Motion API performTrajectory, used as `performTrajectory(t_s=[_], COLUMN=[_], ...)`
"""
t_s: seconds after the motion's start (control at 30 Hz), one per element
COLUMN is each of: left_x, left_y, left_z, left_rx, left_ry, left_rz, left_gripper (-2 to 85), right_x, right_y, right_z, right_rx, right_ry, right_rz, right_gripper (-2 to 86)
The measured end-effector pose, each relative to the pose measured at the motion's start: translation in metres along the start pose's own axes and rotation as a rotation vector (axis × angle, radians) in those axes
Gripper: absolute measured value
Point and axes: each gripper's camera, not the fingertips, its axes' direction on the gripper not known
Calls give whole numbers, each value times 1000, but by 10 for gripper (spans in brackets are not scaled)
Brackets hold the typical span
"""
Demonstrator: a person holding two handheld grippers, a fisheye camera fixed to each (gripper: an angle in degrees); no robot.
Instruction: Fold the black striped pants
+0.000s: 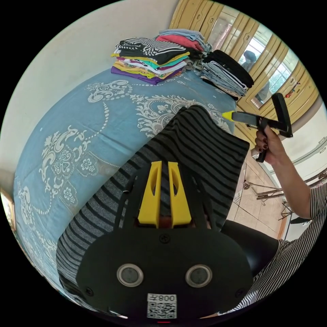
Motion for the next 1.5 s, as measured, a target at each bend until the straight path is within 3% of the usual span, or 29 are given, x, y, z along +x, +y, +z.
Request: performTrajectory(t_s=[0.17, 0.4, 0.53, 0.67, 0.8, 0.87, 0.9, 1.07, 1.17, 1.37, 1.5], left_x=[-25, -49, -88, -158, -232, -252, -253, -257, -281, -297, -288], left_y=[36, 84, 165, 268, 351, 395, 402, 430, 432, 451, 473], left_z=[3, -27, -96, -145, -132, -150, -156, -196, -206, -216, -232], left_rx=[-53, -17, 88, 57, -160, -12, -2, 133, 175, 154, 193], left_ry=[-97, -97, -105, -260, -299, -121, -123, -134, -89, -83, -32], left_rz=[-47, -121, -282, -511, -745, -877, -890, -751, -689, -578, -454], left_gripper=[5, 1, 1, 2, 4, 6, 6, 39, 82, 95, 106], right_x=[-27, -80, -106, -169, -261, -288, -311, -433, -497, -560, -577], right_y=[-67, -110, -112, -112, -101, -99, -100, -116, -131, -124, -82], right_z=[98, 137, 123, 119, 199, 232, 234, 265, 332, 429, 400], right_rx=[-202, -247, -158, -102, -330, -457, -414, -344, -486, -787, -659], right_ry=[162, 198, 177, 36, 54, 16, -46, -233, -309, -351, -369], right_rz=[-42, -109, -115, -214, -438, -450, -478, -679, -714, -671, -800], right_gripper=[1, 0, 0, 1, 3, 5, 7, 30, 75, 73, 39])
